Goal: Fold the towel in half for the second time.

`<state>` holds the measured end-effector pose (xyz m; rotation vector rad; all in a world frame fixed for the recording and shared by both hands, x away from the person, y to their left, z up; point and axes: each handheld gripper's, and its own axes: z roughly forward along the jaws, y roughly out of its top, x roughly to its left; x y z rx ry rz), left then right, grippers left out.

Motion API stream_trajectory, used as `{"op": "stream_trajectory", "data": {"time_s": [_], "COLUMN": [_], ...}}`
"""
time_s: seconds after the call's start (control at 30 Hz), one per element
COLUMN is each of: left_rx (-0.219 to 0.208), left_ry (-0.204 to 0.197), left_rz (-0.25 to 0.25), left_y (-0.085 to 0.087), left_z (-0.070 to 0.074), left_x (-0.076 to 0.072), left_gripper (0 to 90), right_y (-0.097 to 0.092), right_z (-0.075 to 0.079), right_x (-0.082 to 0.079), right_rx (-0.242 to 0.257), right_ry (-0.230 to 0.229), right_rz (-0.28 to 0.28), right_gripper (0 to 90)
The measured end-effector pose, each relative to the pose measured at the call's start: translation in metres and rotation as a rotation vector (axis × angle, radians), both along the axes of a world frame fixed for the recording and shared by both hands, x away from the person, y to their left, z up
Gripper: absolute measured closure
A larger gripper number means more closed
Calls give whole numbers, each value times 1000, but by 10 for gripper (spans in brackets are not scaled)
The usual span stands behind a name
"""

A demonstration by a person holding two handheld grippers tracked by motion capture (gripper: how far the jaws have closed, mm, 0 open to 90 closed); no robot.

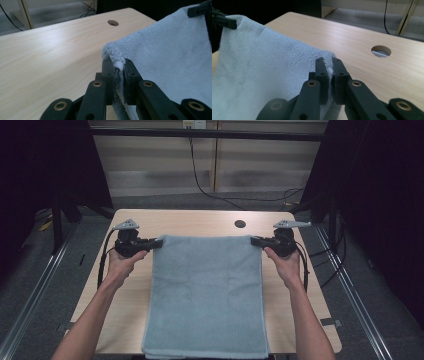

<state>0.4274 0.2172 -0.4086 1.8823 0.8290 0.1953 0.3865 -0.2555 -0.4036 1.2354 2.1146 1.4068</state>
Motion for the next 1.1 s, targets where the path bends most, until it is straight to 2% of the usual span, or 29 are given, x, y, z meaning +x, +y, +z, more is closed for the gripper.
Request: {"op": "stream_trajectory", "data": {"time_s": [0.07, 0.17, 0.23, 0.33, 0.53, 0.6, 0.63, 0.77, 0.9, 1.1], "left_rx": [-4, -6, -16, -37, -68, -65, -70, -74, -89, -58], "left_ry": [-14, -15, -22, -40, -81, -96, -97, -94, -74, -49], "left_rz": [25, 27, 19, -1, -38, -44, -49, -68, -84, -92], "left_y": [0, 1, 3, 7, 10, 12, 13, 15, 16, 21], "left_z": [2, 3, 4, 5, 11, 13, 13, 7, -8, -19], "left_x": [2, 2, -1, -13, -37, -47, -50, -67, -84, -107], "left_gripper": [822, 822, 822, 822, 822, 822, 823, 822, 822, 818], "right_y": [0, 0, 2, 6, 3, 0, -1, -3, -3, -1], "right_z": [5, 11, 15, 18, 26, 27, 26, 23, 15, 1], "right_x": [5, 10, 8, 0, -25, -33, -39, -56, -73, -105], "right_rx": [8, 6, 20, 8, -4, 12, 1, -10, -22, -39], "right_ry": [-9, -23, -34, -49, -75, -83, -88, -92, -84, -70], "right_rz": [-13, -25, -21, 5, 47, 57, 63, 84, 112, 150], "right_gripper": [854, 854, 854, 854, 854, 854, 854, 854, 853, 852]}}
